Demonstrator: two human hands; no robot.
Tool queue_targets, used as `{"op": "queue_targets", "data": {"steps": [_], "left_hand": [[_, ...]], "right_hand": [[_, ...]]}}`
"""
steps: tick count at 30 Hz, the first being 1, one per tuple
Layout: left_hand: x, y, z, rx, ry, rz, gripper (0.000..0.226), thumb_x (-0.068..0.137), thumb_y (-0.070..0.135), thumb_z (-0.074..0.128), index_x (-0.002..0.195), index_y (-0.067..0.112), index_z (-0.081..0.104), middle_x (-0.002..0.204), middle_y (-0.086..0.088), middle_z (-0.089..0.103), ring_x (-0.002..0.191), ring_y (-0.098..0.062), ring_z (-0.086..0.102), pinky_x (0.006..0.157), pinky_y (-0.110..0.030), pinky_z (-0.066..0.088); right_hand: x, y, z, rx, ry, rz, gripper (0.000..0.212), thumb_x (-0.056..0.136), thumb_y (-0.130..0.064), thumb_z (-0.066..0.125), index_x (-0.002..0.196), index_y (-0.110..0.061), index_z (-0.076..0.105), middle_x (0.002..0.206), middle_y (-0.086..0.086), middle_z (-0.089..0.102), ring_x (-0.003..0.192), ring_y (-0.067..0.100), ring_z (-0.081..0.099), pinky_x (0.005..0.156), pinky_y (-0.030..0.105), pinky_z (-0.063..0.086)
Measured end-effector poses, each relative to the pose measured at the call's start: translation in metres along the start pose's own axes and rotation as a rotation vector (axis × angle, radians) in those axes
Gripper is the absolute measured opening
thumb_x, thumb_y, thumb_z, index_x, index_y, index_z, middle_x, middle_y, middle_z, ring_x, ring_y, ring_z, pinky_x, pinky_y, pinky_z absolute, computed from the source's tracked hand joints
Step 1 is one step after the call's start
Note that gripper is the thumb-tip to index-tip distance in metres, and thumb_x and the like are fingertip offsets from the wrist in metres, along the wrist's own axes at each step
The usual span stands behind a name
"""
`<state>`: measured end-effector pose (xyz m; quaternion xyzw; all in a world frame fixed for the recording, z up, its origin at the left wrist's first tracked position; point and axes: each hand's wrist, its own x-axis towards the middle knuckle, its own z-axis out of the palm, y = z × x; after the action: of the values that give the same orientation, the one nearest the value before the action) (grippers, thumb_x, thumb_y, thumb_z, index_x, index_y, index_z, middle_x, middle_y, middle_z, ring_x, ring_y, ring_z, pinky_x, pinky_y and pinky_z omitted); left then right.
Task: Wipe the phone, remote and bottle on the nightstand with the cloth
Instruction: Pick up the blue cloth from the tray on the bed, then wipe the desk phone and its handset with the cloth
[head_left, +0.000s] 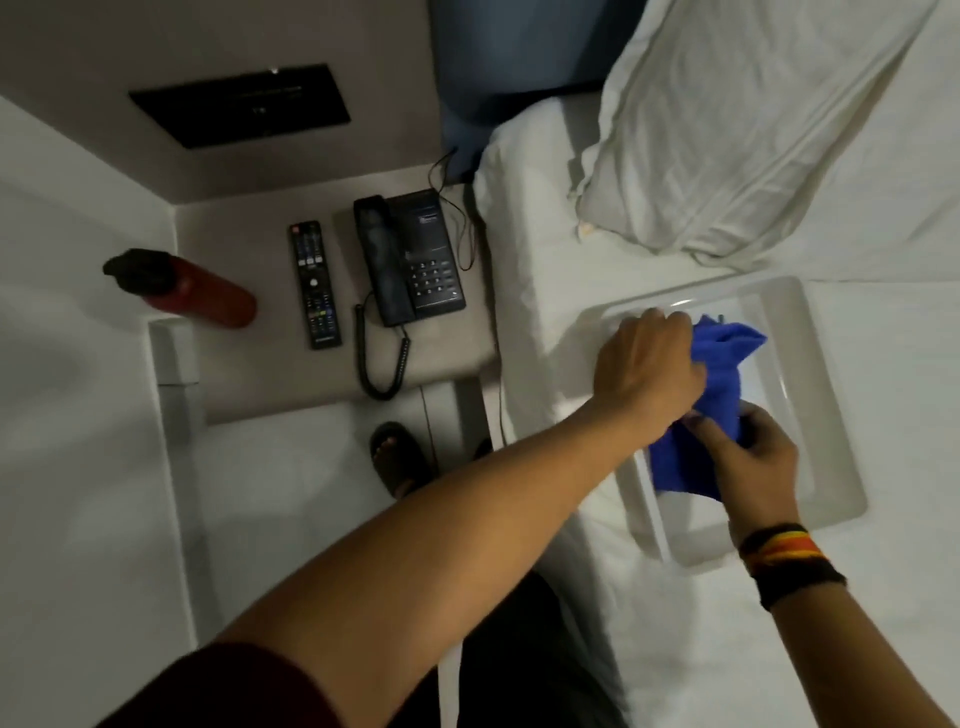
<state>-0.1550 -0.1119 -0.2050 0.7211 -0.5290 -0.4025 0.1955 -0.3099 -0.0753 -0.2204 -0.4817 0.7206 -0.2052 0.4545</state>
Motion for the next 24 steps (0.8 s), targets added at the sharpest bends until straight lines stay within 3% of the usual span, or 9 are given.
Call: {"op": "queue_targets", "data": {"steps": [3, 5, 7, 10, 13, 16, 20, 24], "left_hand": [[-0.005, -0.028, -0.046, -0.382, 0.154, -0.032, 0.017, 0.087, 0.022, 0.074, 0.096, 0.010, 0.068, 0.103, -0.009, 0.071, 0.098, -0.032, 0.069, 0.080, -0.042, 0.060], [-0.004, -0.058, -0.077, -0.677, 0.206, -0.112, 0.018, 0.090, 0.015, 0.076, 0.105, 0.007, 0.072, 0.104, -0.014, 0.079, 0.099, -0.037, 0.076, 0.086, -0.049, 0.064], [-0.002, -0.095, -0.105, -0.821, 0.275, -0.151, 0.022, 0.094, 0.007, 0.074, 0.116, 0.005, 0.069, 0.111, -0.019, 0.079, 0.105, -0.038, 0.076, 0.089, -0.053, 0.065], [0.001, -0.152, -0.142, -0.835, 0.387, -0.208, 0.033, 0.097, 0.000, 0.068, 0.127, 0.014, 0.064, 0.119, -0.008, 0.076, 0.107, -0.024, 0.075, 0.090, -0.041, 0.064], [0.008, -0.207, -0.175, -0.853, 0.404, -0.250, 0.038, 0.099, -0.005, 0.062, 0.136, 0.007, 0.061, 0.125, -0.007, 0.073, 0.114, -0.023, 0.072, 0.094, -0.039, 0.062], [0.018, -0.245, -0.209, -0.988, 0.354, -0.293, 0.027, 0.106, 0.017, 0.058, 0.131, 0.013, 0.066, 0.130, -0.008, 0.076, 0.114, -0.026, 0.076, 0.091, -0.041, 0.064], [0.036, -0.288, -0.242, -0.993, 0.377, -0.358, 0.027, 0.111, 0.036, 0.047, 0.128, 0.025, 0.065, 0.120, 0.004, 0.078, 0.100, -0.012, 0.079, 0.081, -0.030, 0.064], [0.029, -0.347, -0.214, -0.769, 0.323, -0.669, 0.035, 0.114, 0.023, 0.043, 0.143, 0.014, 0.058, 0.129, -0.006, 0.071, 0.101, -0.022, 0.069, 0.094, -0.043, 0.061]], "right_hand": [[-0.013, -0.045, 0.023, 0.144, -0.002, -0.083, 0.024, 0.080, -0.042, 0.078, 0.089, -0.022, 0.068, 0.082, -0.007, 0.071, 0.074, 0.007, 0.064, 0.072, 0.033, 0.056], [-0.017, -0.076, 0.051, 0.190, -0.060, -0.152, 0.023, 0.083, -0.043, 0.075, 0.090, -0.022, 0.068, 0.086, -0.006, 0.072, 0.079, 0.009, 0.065, 0.072, 0.030, 0.055], [-0.013, -0.102, 0.092, 0.162, -0.136, -0.225, 0.020, 0.085, -0.036, 0.074, 0.093, -0.019, 0.067, 0.088, -0.002, 0.072, 0.080, 0.012, 0.066, 0.072, 0.031, 0.055], [0.002, -0.125, 0.167, 0.054, -0.271, -0.244, 0.023, 0.085, -0.022, 0.074, 0.100, -0.008, 0.063, 0.096, 0.011, 0.072, 0.089, 0.028, 0.069, 0.080, 0.041, 0.058], [0.019, -0.140, 0.237, 0.030, -0.388, -0.130, 0.030, 0.085, -0.017, 0.075, 0.107, -0.001, 0.060, 0.104, 0.015, 0.071, 0.095, 0.029, 0.069, 0.084, 0.041, 0.058], [0.039, -0.160, 0.289, 0.008, -0.408, -0.131, 0.034, 0.084, -0.021, 0.076, 0.109, -0.003, 0.060, 0.106, 0.009, 0.072, 0.094, 0.022, 0.070, 0.081, 0.032, 0.059], [0.068, -0.170, 0.333, 0.011, -0.488, -0.170, 0.040, 0.082, -0.030, 0.078, 0.112, -0.012, 0.059, 0.108, -0.004, 0.070, 0.095, 0.014, 0.070, 0.076, 0.026, 0.060], [0.088, -0.139, 0.357, -0.404, -0.621, -0.116, 0.045, 0.088, -0.031, 0.071, 0.125, -0.011, 0.055, 0.125, 0.009, 0.062, 0.109, 0.027, 0.062, 0.092, 0.043, 0.055]]}}
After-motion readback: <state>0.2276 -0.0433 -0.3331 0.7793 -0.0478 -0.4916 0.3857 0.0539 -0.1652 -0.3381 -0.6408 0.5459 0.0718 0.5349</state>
